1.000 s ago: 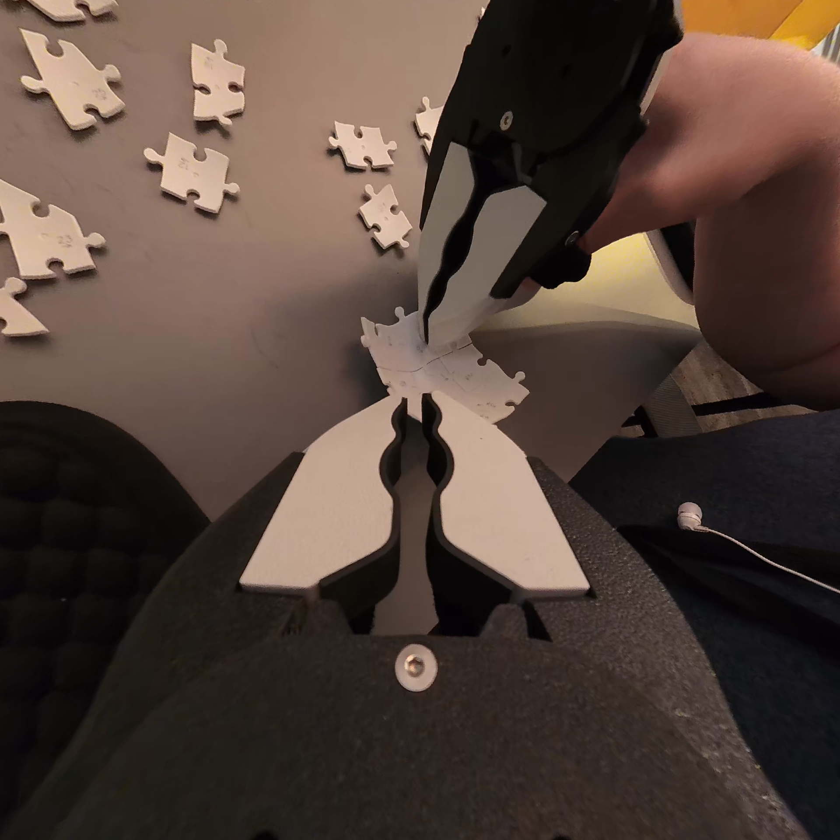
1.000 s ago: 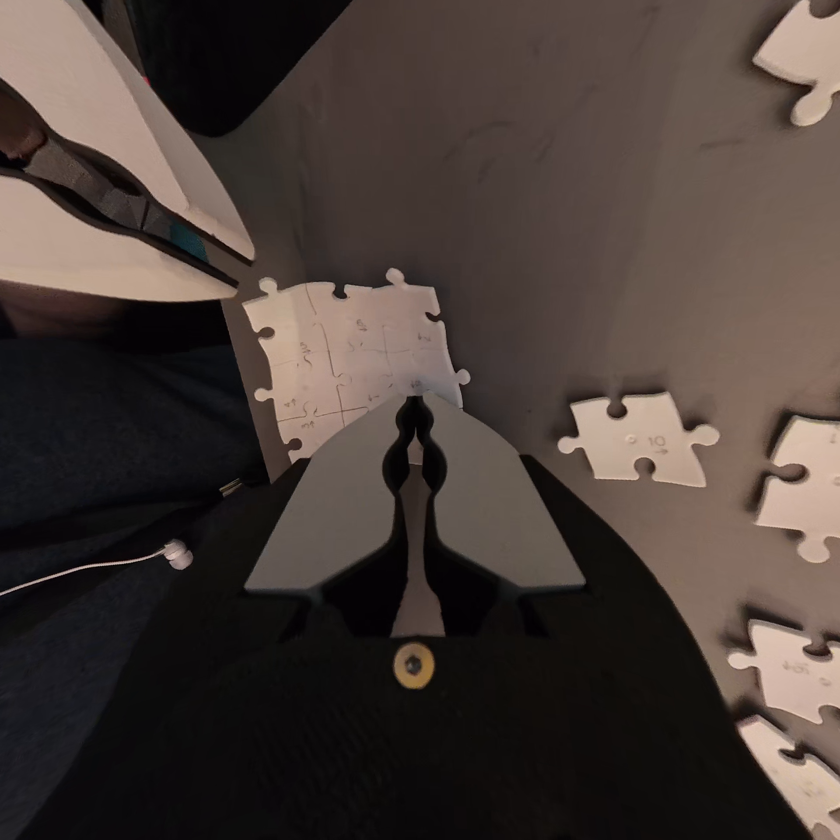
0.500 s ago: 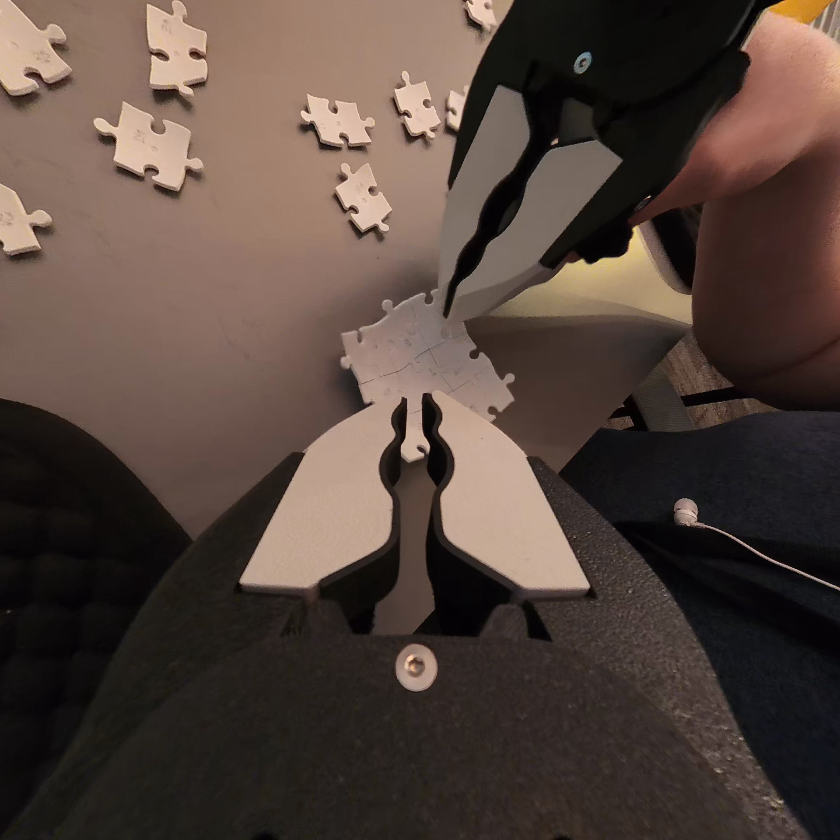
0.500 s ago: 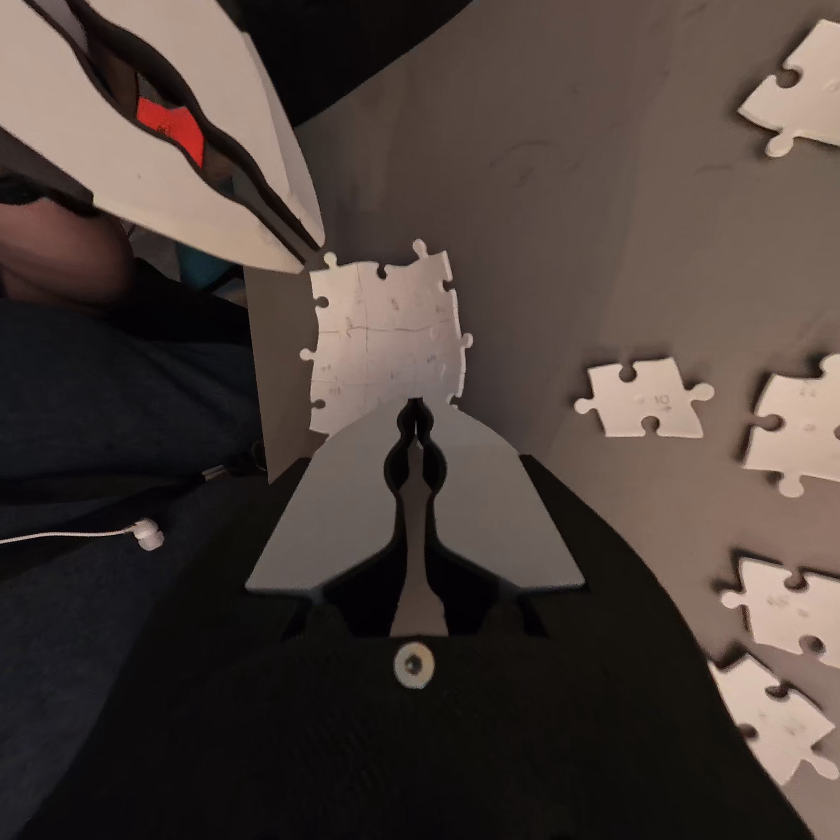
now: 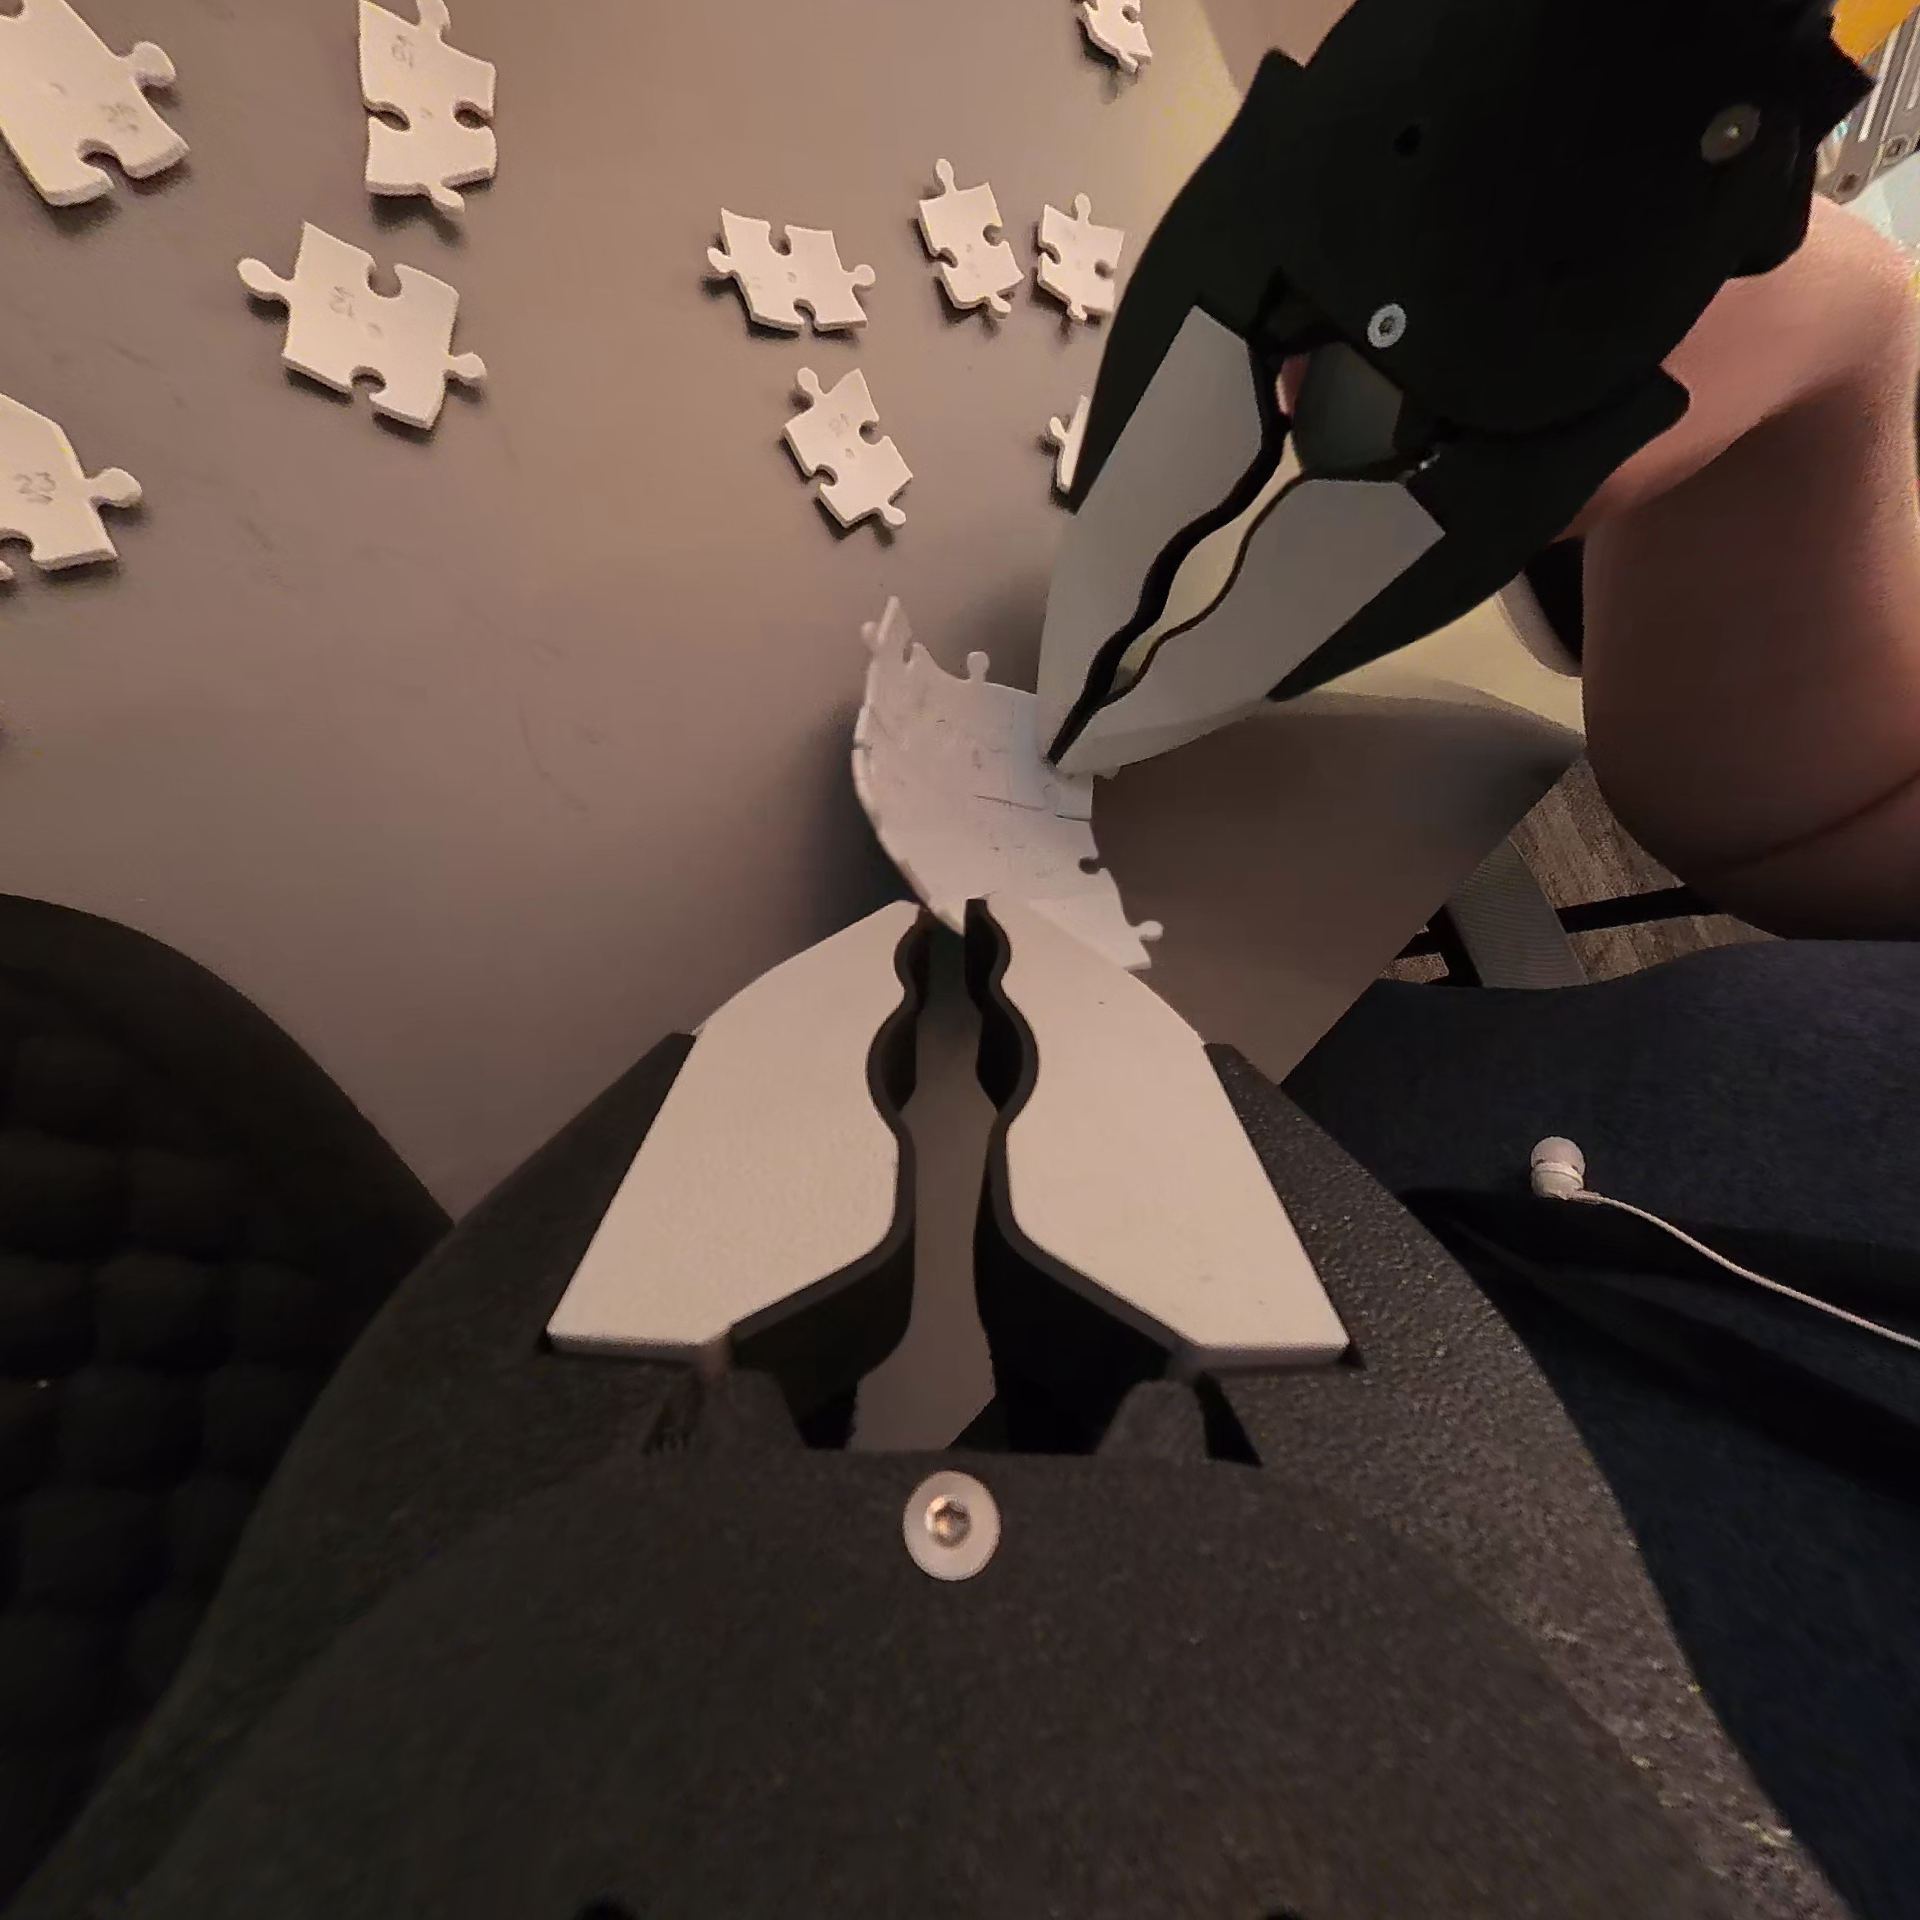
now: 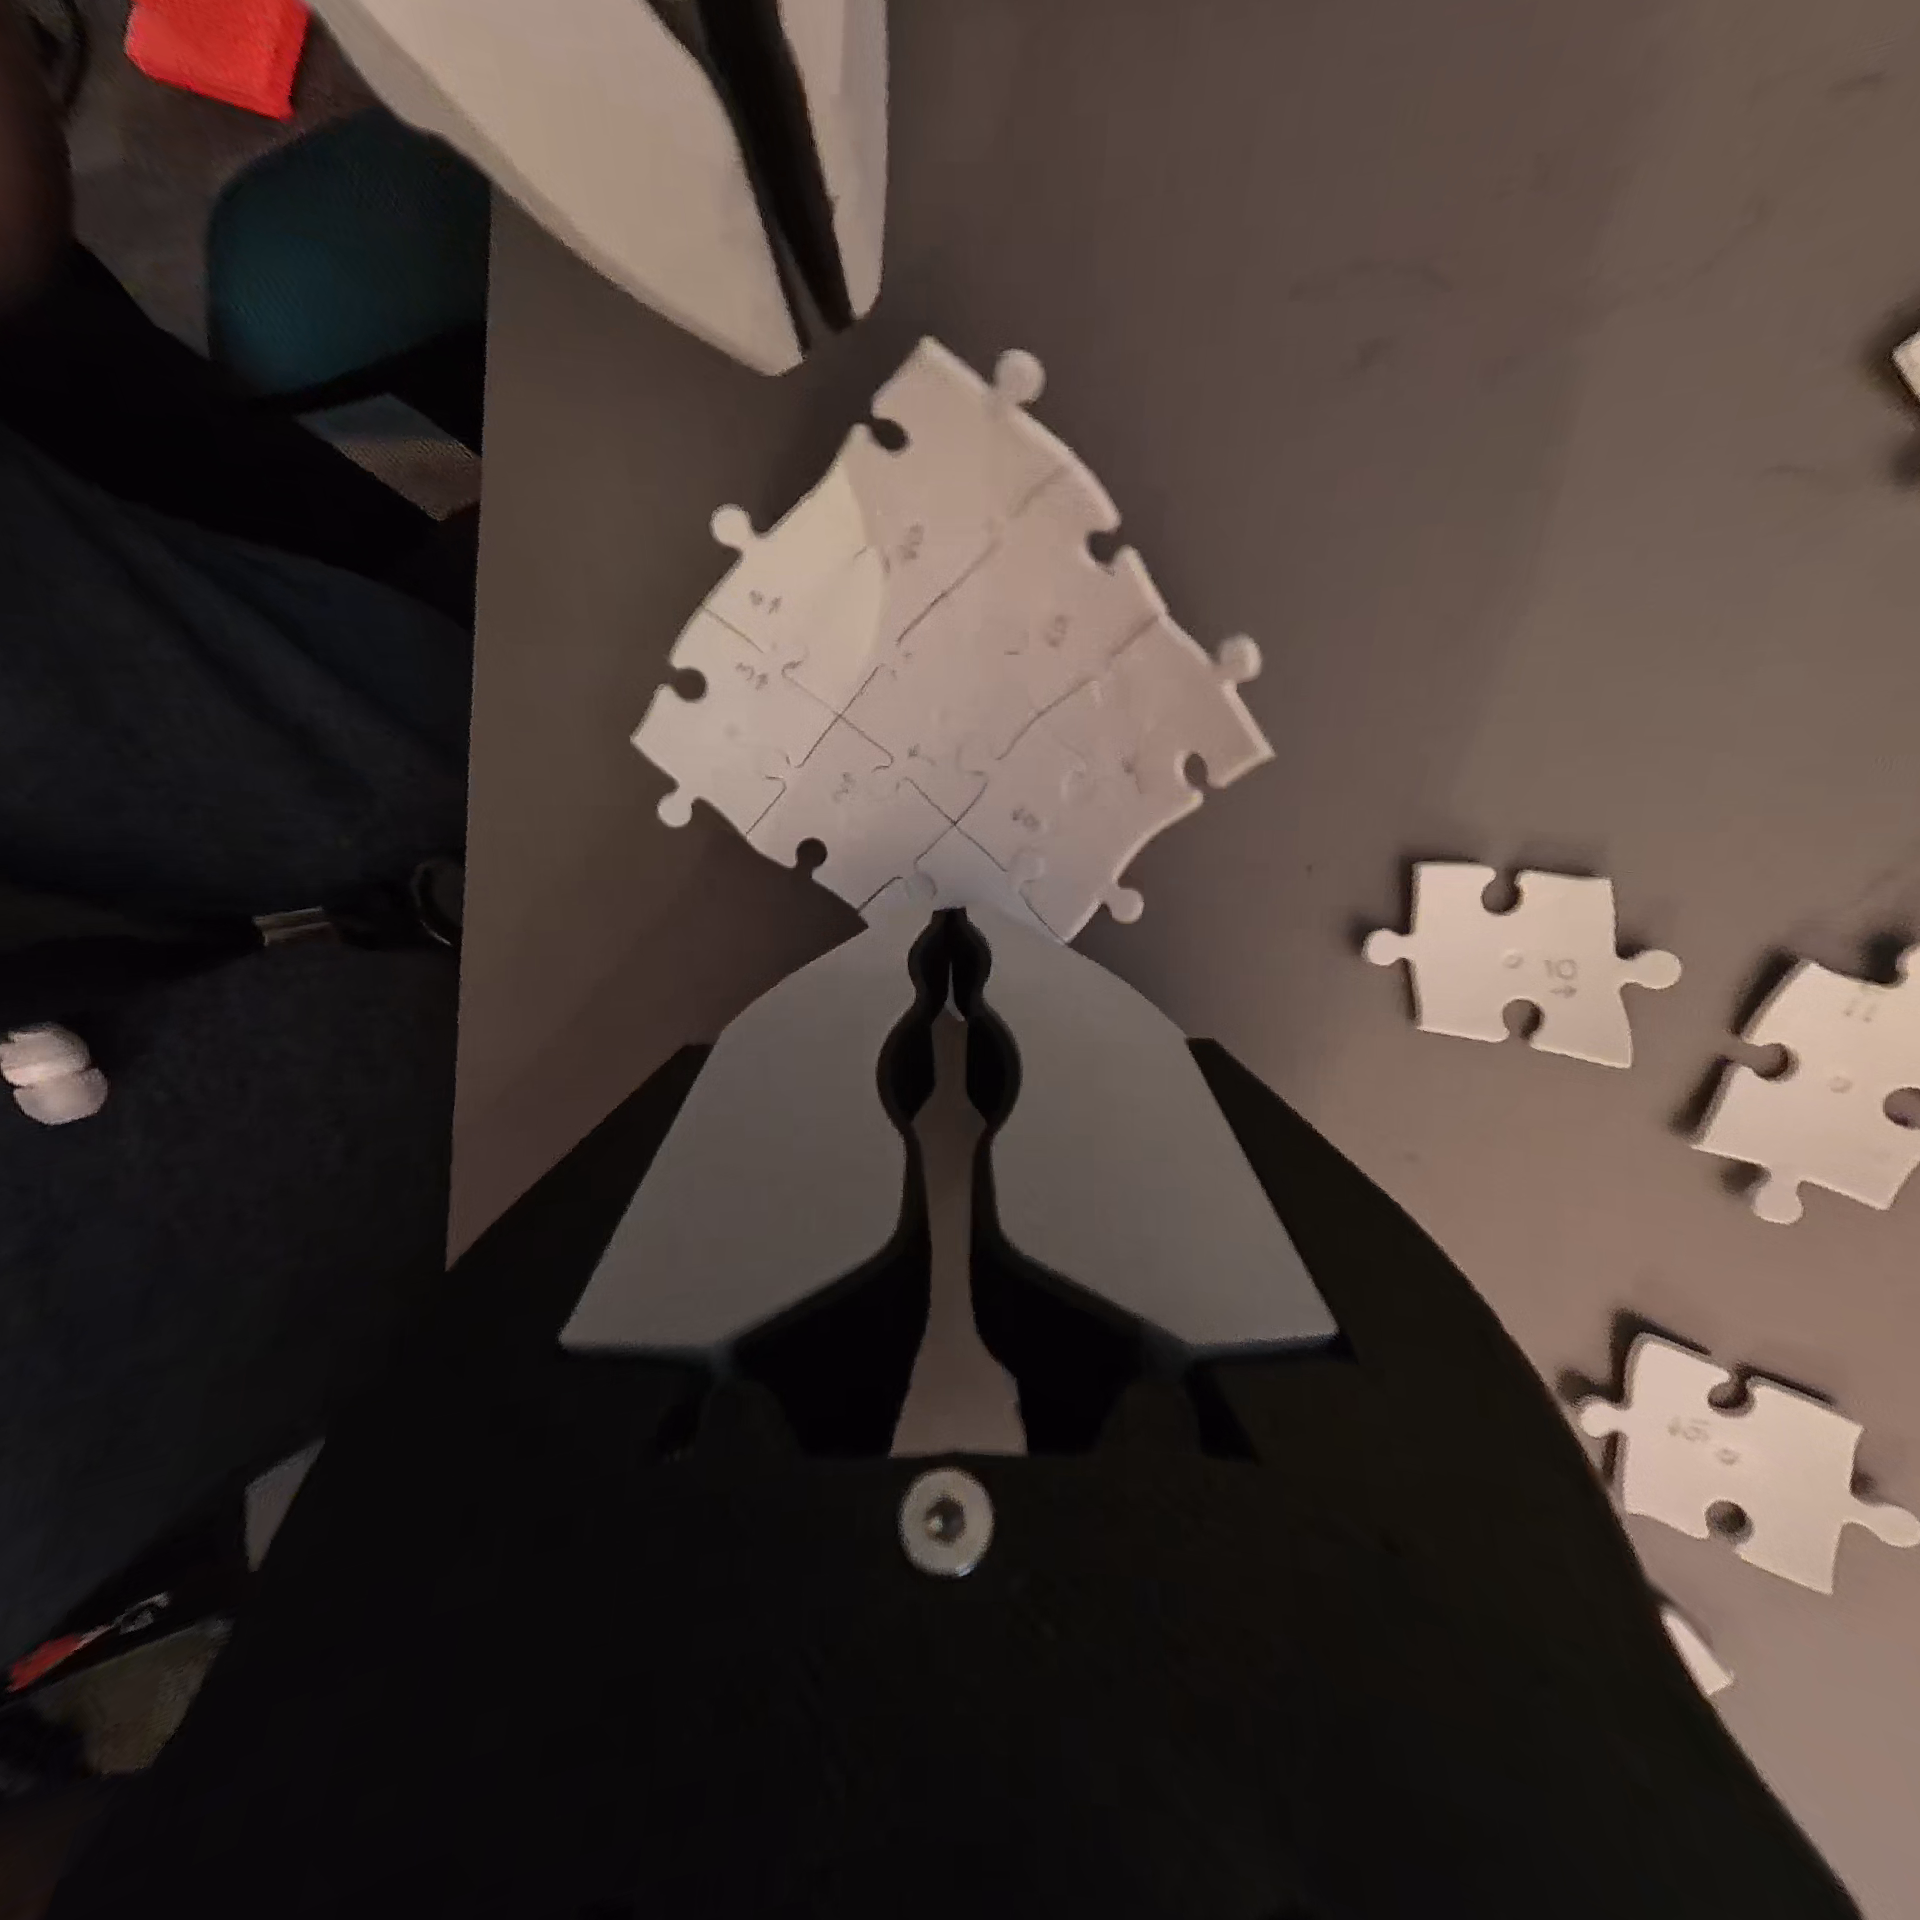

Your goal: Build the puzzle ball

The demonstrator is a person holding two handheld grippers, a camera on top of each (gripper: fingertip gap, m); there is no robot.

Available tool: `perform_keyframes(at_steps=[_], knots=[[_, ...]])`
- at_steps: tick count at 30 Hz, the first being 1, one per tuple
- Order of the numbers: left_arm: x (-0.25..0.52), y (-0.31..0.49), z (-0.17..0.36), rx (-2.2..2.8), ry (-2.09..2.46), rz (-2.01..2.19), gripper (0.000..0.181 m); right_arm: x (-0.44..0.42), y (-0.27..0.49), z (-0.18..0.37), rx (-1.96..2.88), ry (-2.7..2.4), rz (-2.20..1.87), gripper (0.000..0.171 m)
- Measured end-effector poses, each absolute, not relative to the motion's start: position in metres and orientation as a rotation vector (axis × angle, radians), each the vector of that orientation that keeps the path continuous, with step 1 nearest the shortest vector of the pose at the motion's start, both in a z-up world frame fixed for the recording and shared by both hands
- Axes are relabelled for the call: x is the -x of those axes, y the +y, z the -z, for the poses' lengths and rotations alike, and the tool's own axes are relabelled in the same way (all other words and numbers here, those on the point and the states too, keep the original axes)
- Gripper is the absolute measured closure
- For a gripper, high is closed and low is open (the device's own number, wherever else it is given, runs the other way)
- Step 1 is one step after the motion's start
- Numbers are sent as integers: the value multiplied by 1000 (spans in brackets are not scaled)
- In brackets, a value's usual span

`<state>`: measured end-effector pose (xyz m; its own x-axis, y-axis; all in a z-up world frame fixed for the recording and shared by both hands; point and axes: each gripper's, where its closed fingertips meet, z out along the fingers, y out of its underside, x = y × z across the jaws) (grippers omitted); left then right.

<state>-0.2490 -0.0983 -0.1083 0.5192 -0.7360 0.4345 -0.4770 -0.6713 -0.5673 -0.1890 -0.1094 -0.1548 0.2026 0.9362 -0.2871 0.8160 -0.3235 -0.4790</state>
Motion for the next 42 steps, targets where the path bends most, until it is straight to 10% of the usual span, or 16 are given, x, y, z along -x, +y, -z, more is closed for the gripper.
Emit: perform_keyframes(at_steps=[42], knots=[[253,-92,113,2407,951,980,176,206,-124,156,2024,-1855,-762,170]])
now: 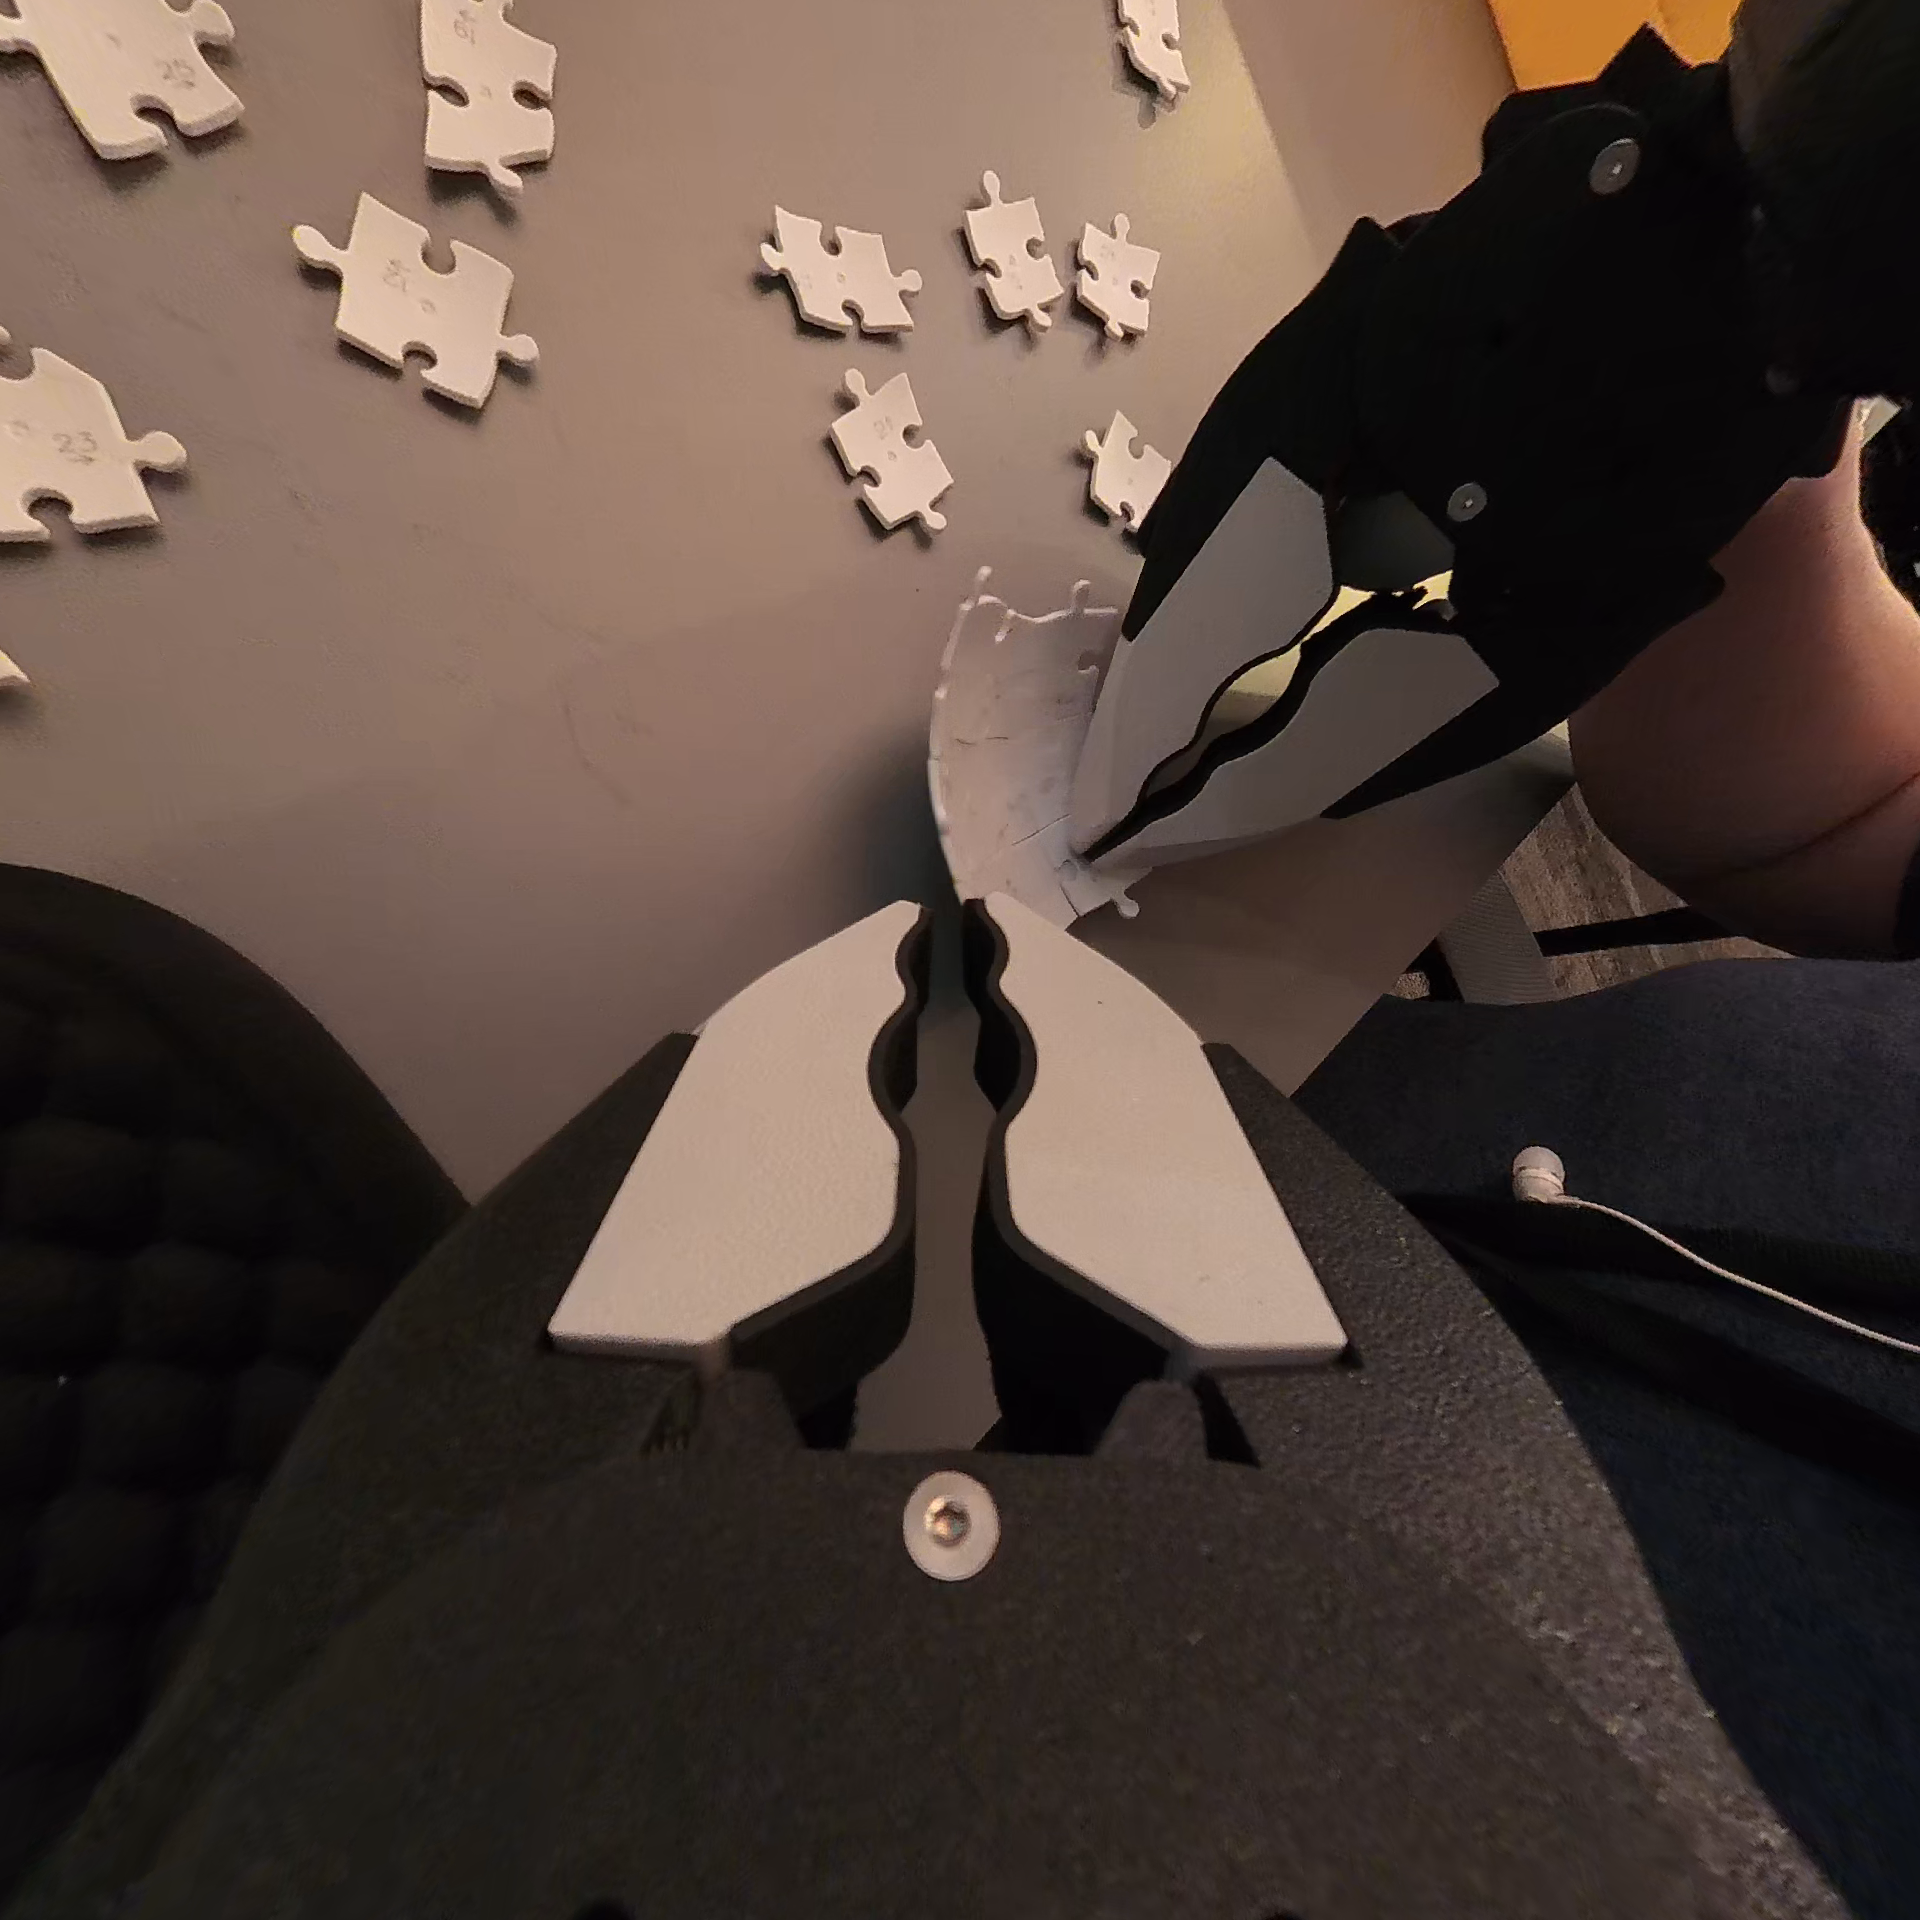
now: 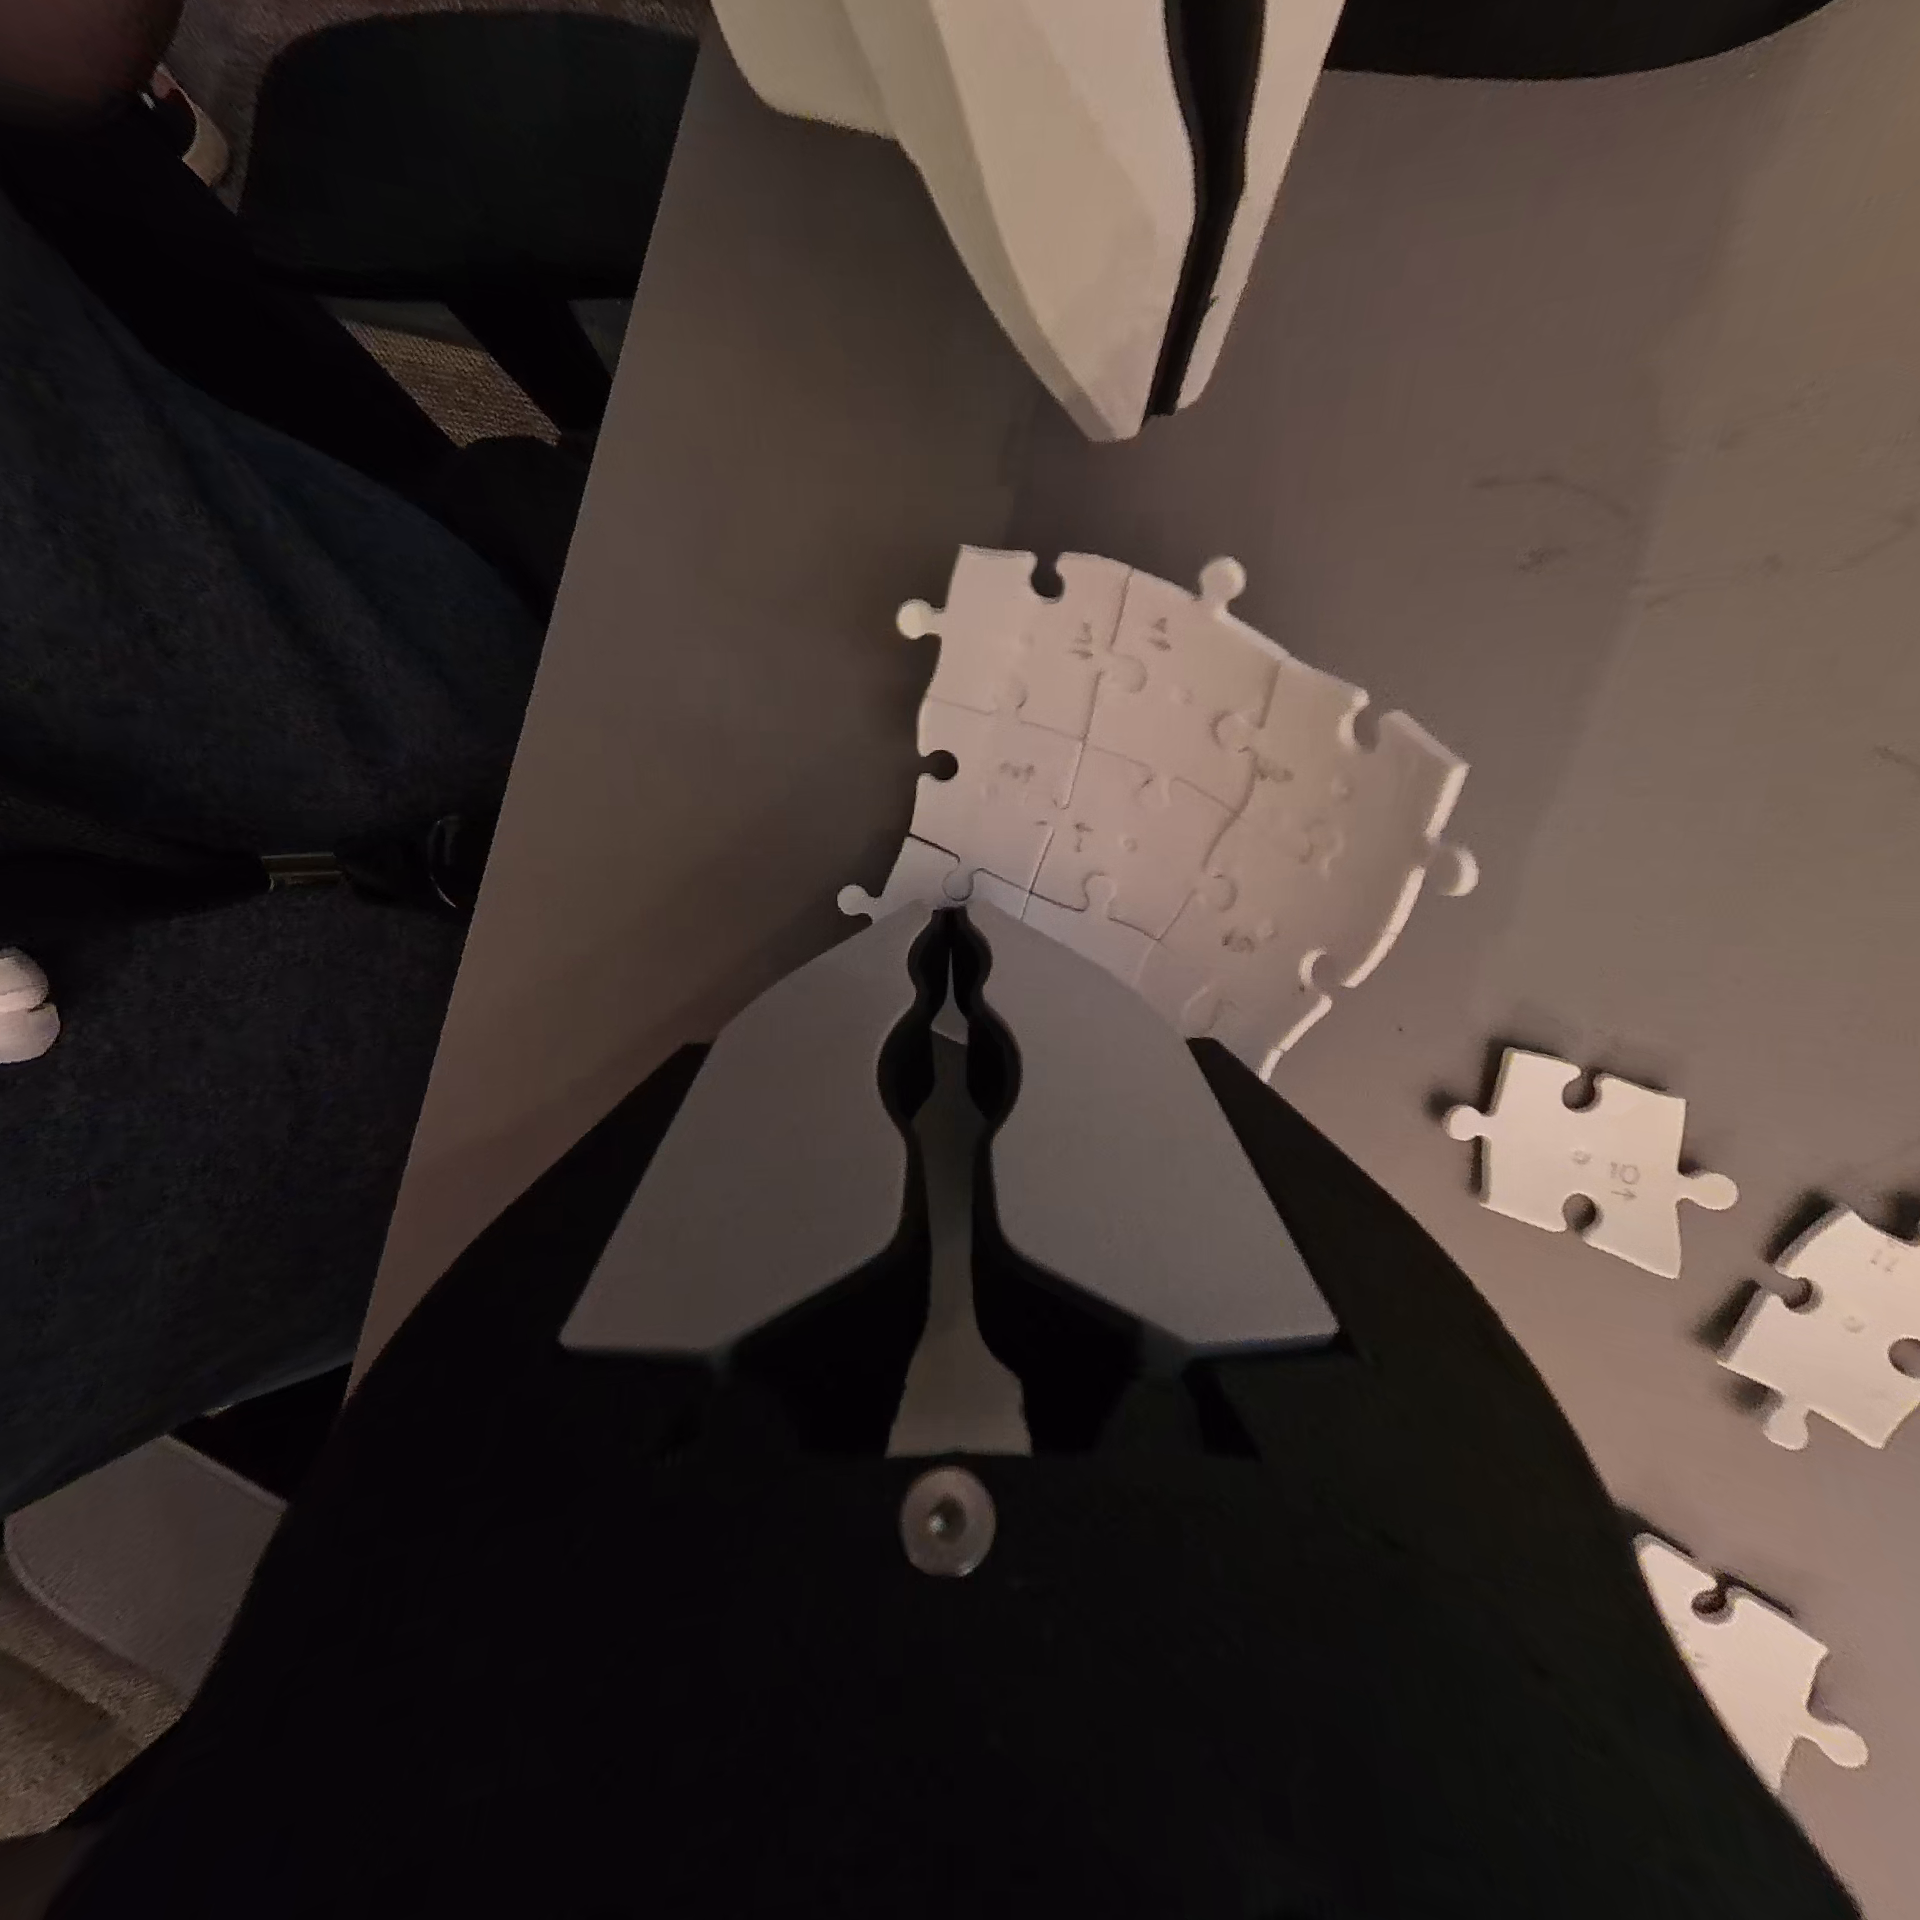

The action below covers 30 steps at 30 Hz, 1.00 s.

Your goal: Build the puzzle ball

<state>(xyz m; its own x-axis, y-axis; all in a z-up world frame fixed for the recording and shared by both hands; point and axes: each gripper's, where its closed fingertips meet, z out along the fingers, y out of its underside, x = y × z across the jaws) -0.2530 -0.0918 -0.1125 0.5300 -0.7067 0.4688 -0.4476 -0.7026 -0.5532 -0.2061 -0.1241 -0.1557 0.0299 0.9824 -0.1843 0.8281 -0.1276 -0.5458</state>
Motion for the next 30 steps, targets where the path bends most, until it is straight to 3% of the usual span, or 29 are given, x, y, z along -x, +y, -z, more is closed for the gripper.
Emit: perform_keyframes(at_steps=[30], knots=[[259,-96,111,2403,926,982,176,210,-123,148,2071,-1790,-662,170]])
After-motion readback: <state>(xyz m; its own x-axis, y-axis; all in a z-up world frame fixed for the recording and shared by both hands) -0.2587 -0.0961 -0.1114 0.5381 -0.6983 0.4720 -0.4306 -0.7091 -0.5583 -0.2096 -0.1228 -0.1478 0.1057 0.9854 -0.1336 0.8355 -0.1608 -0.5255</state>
